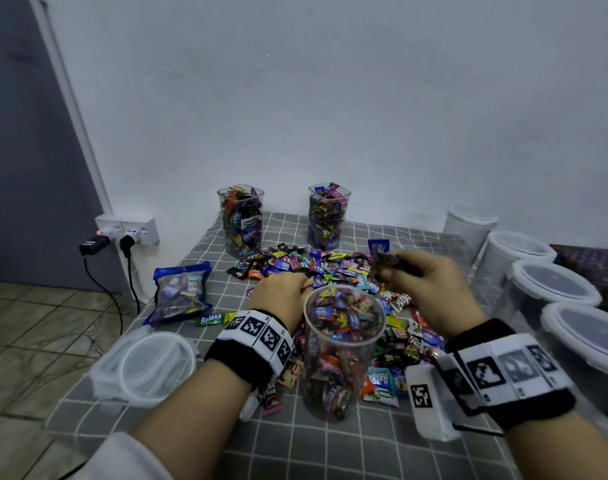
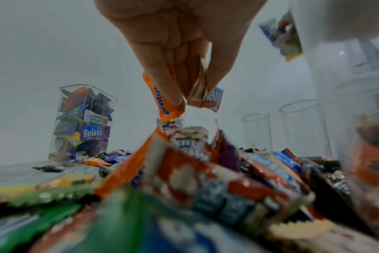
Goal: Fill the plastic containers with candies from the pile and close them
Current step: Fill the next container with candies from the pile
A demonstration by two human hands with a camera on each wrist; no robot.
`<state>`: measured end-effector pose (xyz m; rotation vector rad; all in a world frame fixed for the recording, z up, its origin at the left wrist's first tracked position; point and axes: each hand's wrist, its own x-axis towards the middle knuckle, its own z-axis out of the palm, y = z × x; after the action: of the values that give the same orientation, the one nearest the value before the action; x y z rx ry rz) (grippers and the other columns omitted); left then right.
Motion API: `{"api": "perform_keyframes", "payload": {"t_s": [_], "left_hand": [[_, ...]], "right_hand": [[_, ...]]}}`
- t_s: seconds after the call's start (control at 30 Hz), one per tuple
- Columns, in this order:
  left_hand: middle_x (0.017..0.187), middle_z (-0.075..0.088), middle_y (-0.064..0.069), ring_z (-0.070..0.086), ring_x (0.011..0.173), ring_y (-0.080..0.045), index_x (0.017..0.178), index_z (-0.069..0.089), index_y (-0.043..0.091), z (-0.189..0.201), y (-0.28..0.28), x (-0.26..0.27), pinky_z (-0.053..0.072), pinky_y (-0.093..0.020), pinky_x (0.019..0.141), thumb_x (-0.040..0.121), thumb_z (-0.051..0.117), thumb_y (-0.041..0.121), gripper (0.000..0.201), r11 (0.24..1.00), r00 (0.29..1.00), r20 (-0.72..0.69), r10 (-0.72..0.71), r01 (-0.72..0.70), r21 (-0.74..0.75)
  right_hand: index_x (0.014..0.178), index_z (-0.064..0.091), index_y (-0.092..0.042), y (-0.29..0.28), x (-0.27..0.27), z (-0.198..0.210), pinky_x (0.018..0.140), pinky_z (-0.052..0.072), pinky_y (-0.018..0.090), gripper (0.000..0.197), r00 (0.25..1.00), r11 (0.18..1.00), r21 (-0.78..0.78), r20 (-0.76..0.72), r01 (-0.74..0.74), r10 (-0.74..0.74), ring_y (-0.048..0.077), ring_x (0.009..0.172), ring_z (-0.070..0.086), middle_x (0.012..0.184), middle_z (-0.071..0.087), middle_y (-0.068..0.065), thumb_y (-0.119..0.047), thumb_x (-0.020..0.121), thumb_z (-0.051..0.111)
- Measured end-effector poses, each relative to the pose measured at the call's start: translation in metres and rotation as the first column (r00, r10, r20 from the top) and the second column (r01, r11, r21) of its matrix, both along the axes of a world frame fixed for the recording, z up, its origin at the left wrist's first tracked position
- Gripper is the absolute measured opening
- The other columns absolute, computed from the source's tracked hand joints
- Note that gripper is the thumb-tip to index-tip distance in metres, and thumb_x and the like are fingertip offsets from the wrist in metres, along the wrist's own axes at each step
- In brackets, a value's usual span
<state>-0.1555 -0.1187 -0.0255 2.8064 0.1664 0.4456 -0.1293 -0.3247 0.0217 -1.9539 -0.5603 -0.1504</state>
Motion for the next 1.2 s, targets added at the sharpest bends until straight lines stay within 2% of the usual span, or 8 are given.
{"api": "perform_keyframes", "payload": {"t_s": [0.17,0.33,0.77,0.87,0.97,1.03,1.13,1.2], "left_hand": [[0.087,0.064,-0.004,0.048,0.073,-0.019,0.074,0.048,0.018,0.001,-0.001,-0.001,0.033,-0.027,0.063,0.094,0.048,0.036,0.026,1.000,1.000,0.014,0.014,-0.014,-0.021],[0.092,0.065,-0.005,0.056,0.084,-0.023,0.085,0.059,0.013,0.001,-0.001,-0.003,0.032,-0.027,0.064,0.095,0.046,0.038,0.030,1.000,1.000,0.012,0.008,-0.008,0.004],[0.095,0.066,-0.005,0.055,0.088,-0.026,0.086,0.060,0.011,0.005,-0.001,-0.005,0.034,-0.029,0.068,0.095,0.047,0.034,0.028,0.999,1.000,-0.006,0.020,-0.020,-0.034],[0.089,0.066,-0.007,0.052,0.078,-0.024,0.082,0.059,0.010,0.006,-0.002,-0.007,0.036,-0.029,0.065,0.094,0.048,0.033,0.029,0.994,0.998,0.037,0.042,-0.038,-0.107],[0.079,0.063,-0.005,0.056,0.077,-0.024,0.076,0.059,0.010,0.004,0.000,-0.008,0.041,-0.032,0.068,0.094,0.048,0.033,0.031,0.974,0.995,0.075,0.058,-0.040,-0.221],[0.072,0.061,-0.003,0.055,0.074,-0.023,0.070,0.057,0.013,0.004,0.000,-0.013,0.040,-0.032,0.067,0.093,0.051,0.030,0.029,0.954,0.990,0.117,0.076,-0.038,-0.298],[0.079,0.067,-0.008,0.058,0.076,-0.022,0.084,0.068,0.007,0.013,0.002,-0.025,0.038,-0.022,0.058,0.091,0.056,0.027,0.024,0.915,0.964,0.229,0.138,-0.036,-0.403],[0.079,0.068,-0.007,0.061,0.078,-0.023,0.085,0.070,0.012,0.025,0.003,-0.032,0.044,-0.024,0.065,0.090,0.059,0.025,0.018,0.856,0.942,0.301,0.151,0.028,-0.516]], "right_hand": [[0.088,0.073,-0.031,0.000,-0.025,0.019,0.085,0.050,0.056,0.027,0.986,0.986,0.055,0.054,-0.158,0.155,0.032,0.090,0.066,0.087,0.073,0.007,-0.005,0.083,0.067],[0.090,0.072,-0.032,0.008,-0.044,0.018,0.083,0.051,0.048,0.019,0.970,0.971,-0.033,0.055,-0.237,0.239,0.016,0.085,0.064,0.086,0.071,-0.005,-0.019,0.076,0.069],[0.094,0.064,-0.038,0.010,-0.055,0.000,0.083,0.049,0.031,0.027,0.989,0.993,0.039,0.107,-0.108,0.103,0.001,0.098,0.060,0.099,0.065,-0.017,-0.020,0.077,0.075],[0.129,0.045,-0.039,0.006,-0.057,-0.005,0.093,0.042,0.015,0.080,0.987,0.987,-0.011,-0.035,-0.158,0.157,-0.012,0.114,0.048,0.128,0.050,-0.020,-0.050,0.057,0.077],[0.144,0.013,-0.035,0.008,-0.058,-0.015,0.081,0.039,0.000,0.117,0.917,0.952,-0.006,-0.270,-0.307,0.294,-0.029,0.103,0.042,0.136,0.037,-0.020,-0.039,0.055,0.088],[0.141,0.013,-0.033,0.011,-0.059,-0.026,0.081,0.037,-0.003,0.109,0.909,0.947,-0.006,-0.285,-0.320,0.306,-0.024,0.106,0.043,0.134,0.041,-0.015,-0.029,0.059,0.086],[0.130,0.021,-0.033,0.017,-0.059,-0.035,0.081,0.036,-0.003,0.089,0.924,0.957,0.012,-0.257,-0.290,0.283,-0.020,0.109,0.039,0.126,0.043,-0.017,-0.016,0.068,0.082],[0.128,0.021,-0.032,0.017,-0.060,-0.036,0.080,0.036,-0.003,0.085,0.923,0.956,0.028,-0.254,-0.293,0.290,-0.024,0.106,0.038,0.123,0.040,-0.023,-0.013,0.070,0.081]]}}
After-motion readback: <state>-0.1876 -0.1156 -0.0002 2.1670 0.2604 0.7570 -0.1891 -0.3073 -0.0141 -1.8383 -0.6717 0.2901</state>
